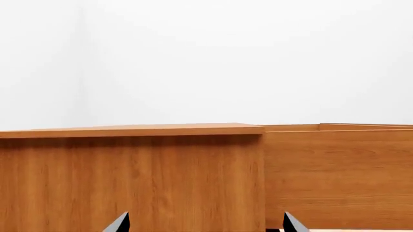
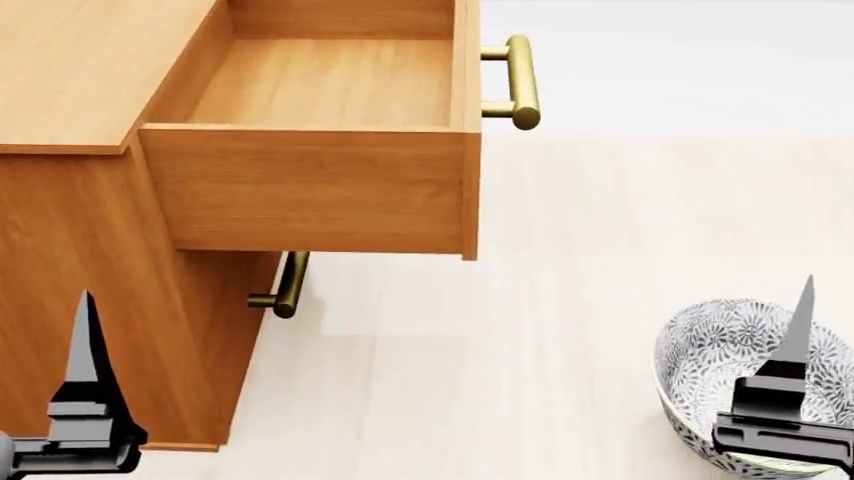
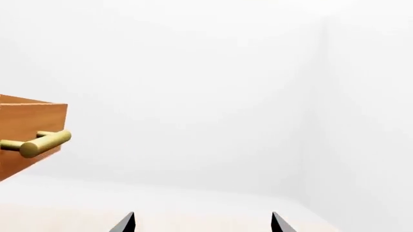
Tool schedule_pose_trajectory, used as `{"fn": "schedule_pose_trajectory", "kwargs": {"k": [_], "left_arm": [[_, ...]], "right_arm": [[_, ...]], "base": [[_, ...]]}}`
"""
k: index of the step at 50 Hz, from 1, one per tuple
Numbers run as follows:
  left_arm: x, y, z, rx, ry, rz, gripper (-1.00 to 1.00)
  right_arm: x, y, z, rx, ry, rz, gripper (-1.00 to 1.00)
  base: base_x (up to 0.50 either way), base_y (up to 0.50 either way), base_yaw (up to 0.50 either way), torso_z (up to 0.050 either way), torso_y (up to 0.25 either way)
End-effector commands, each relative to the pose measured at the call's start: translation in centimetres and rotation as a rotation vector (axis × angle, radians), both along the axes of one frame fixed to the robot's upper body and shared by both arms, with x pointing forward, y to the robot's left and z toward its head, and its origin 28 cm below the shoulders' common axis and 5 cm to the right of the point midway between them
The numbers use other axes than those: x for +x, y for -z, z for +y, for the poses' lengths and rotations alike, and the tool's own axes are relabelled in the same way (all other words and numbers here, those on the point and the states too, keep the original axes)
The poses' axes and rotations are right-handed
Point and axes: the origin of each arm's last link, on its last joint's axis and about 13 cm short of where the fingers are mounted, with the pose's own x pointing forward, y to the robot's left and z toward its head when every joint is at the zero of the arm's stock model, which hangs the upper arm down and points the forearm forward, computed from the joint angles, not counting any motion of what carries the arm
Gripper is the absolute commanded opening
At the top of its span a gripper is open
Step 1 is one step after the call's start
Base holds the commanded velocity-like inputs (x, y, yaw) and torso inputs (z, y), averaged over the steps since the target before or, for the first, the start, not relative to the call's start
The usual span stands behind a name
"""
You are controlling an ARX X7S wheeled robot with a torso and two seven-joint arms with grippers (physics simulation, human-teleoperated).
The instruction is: Put the ketchup in the top drawer of the cabinet.
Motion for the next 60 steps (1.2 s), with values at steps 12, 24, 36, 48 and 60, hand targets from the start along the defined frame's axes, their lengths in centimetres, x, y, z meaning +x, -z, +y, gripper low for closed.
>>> {"fn": "schedule_pose_trajectory", "kwargs": {"k": [12,24,36,48,60], "left_arm": [[-0.1,0.0,-0.2,0.002,-0.005,0.002,1.0],[0.1,0.3,-0.3,0.006,-0.013,0.012,1.0],[0.2,0.4,-0.3,0.007,-0.016,0.018,1.0],[0.1,0.6,-0.3,0.006,-0.016,0.021,1.0],[0.3,0.8,-0.2,0.001,-0.012,0.024,1.0]], "right_arm": [[1.1,1.3,-3.9,0.027,-0.039,0.073,1.0],[-0.1,2.5,-5.2,0.023,-0.125,0.13,1.0],[-4.4,4.7,-5.9,0.052,-0.147,0.157,1.0],[-7.7,5.7,-5.9,0.084,-0.077,0.15,1.0],[-10.2,6.8,-6.1,0.143,-0.064,0.114,1.0]], "base": [[0.0,0.0,0.0,0.0,0.0],[0.0,0.0,0.0,0.0,0.0],[0.0,0.0,0.0,0.0,0.0],[0.0,0.0,0.0,0.0,0.0],[0.0,0.0,0.0,0.0,0.0]]}}
